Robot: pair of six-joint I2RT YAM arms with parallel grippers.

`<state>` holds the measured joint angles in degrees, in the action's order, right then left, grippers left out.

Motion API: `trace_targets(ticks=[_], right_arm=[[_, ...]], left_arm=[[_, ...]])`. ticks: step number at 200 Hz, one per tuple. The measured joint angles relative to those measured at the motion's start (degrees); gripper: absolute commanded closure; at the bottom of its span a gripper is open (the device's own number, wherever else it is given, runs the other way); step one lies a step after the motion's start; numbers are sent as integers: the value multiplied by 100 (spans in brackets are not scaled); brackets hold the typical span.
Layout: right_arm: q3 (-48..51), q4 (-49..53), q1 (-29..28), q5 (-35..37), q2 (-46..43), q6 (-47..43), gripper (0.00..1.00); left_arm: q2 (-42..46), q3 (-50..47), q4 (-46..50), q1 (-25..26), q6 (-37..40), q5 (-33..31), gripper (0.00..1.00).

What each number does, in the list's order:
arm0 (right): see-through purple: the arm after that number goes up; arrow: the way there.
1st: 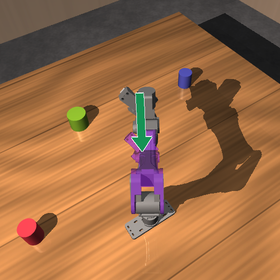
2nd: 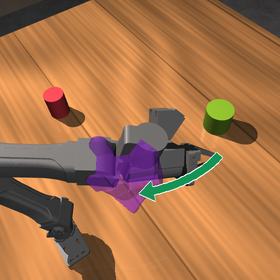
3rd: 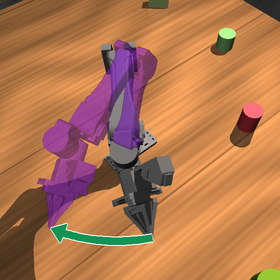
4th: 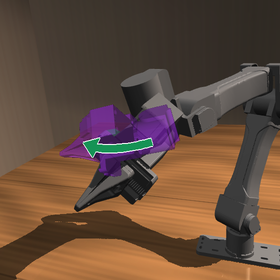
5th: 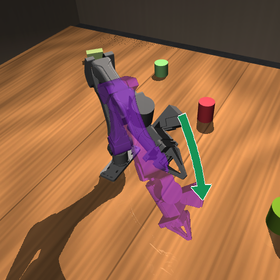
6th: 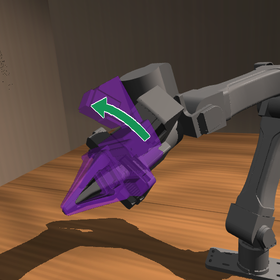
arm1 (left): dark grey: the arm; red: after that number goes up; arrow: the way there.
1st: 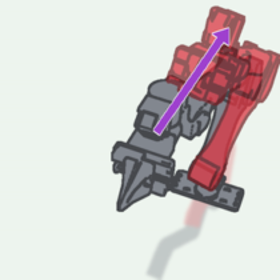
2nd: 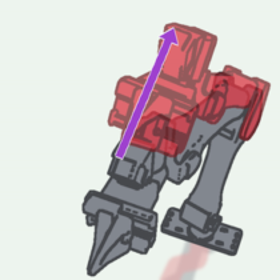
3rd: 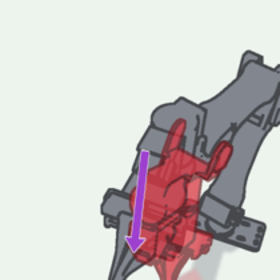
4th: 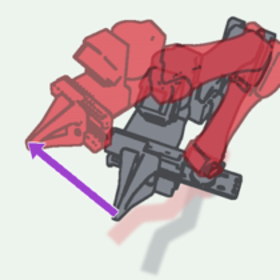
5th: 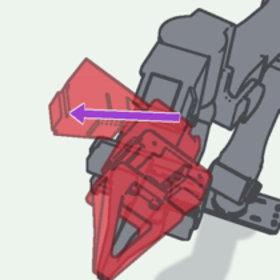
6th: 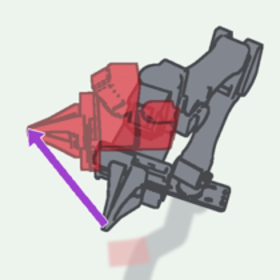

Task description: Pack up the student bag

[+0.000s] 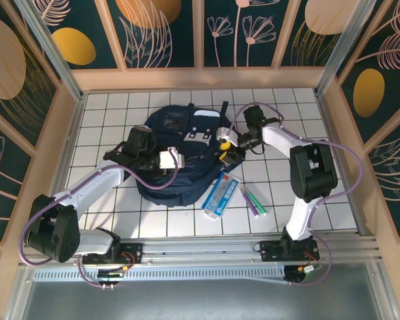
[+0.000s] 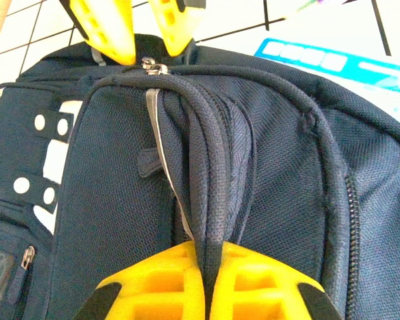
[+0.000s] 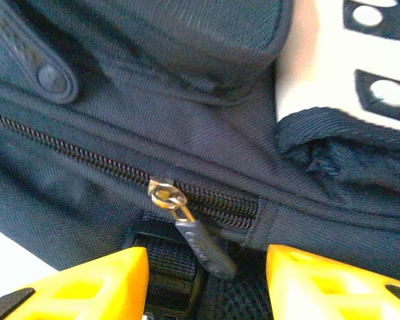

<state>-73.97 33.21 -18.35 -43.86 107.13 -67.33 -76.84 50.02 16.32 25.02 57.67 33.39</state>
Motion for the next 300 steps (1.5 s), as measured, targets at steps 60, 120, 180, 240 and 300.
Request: trace_targets(ticks=[60,120,180,240,300], right_arm=[[0,-42,-101,33,90,-275,64],[0,-70,-122,-46,90,-118,76],[144,-463,-136,9,44,400,100],[129,-402,-125,195,-573,1102,100],[227,190,-599,332,-1102,1696,100]], left_arm=[[0,24,24,0,15,0,100],[0,33,26,0,13,0,100],[-4,166,33,0,-275,-168,100],[-111,455,-35,107,-839,-684,100],[-407,883,48,302,-1349,-1038,100]])
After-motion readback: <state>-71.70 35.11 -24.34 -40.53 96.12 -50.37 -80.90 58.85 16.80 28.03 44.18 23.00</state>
